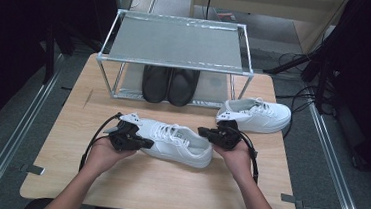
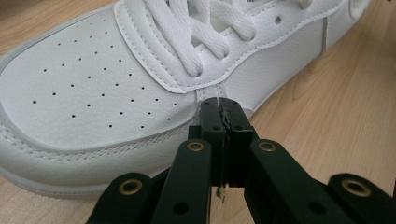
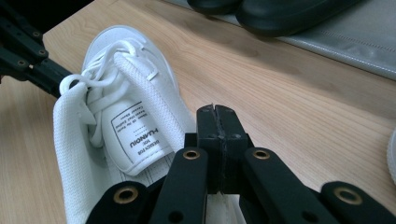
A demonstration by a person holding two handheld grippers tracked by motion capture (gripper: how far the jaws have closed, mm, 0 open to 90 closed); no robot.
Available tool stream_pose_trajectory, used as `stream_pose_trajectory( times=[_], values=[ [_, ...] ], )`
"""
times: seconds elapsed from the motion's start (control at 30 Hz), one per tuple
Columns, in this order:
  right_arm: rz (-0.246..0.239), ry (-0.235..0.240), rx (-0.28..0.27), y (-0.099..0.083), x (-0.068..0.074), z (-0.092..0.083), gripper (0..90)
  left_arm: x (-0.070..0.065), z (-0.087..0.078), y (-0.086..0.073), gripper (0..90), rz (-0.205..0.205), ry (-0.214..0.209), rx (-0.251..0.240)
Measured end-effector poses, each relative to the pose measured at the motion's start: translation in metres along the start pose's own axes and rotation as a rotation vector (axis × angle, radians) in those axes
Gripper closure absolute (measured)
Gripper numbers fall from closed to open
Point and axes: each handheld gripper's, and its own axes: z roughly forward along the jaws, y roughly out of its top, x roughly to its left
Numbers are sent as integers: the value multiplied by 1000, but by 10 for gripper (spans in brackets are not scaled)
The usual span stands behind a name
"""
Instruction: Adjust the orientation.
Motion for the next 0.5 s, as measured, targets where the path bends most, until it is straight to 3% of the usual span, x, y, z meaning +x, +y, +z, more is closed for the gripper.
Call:
stream_pose_trajectory(
  times=[0.2,0.5],
  values=[
    [-6,9,10,-5,5,-1,900,5,0,3,898,3,13,2],
    [-48,28,48,-15,32,3,900,13,4,10,895,0,9,-5]
  ],
)
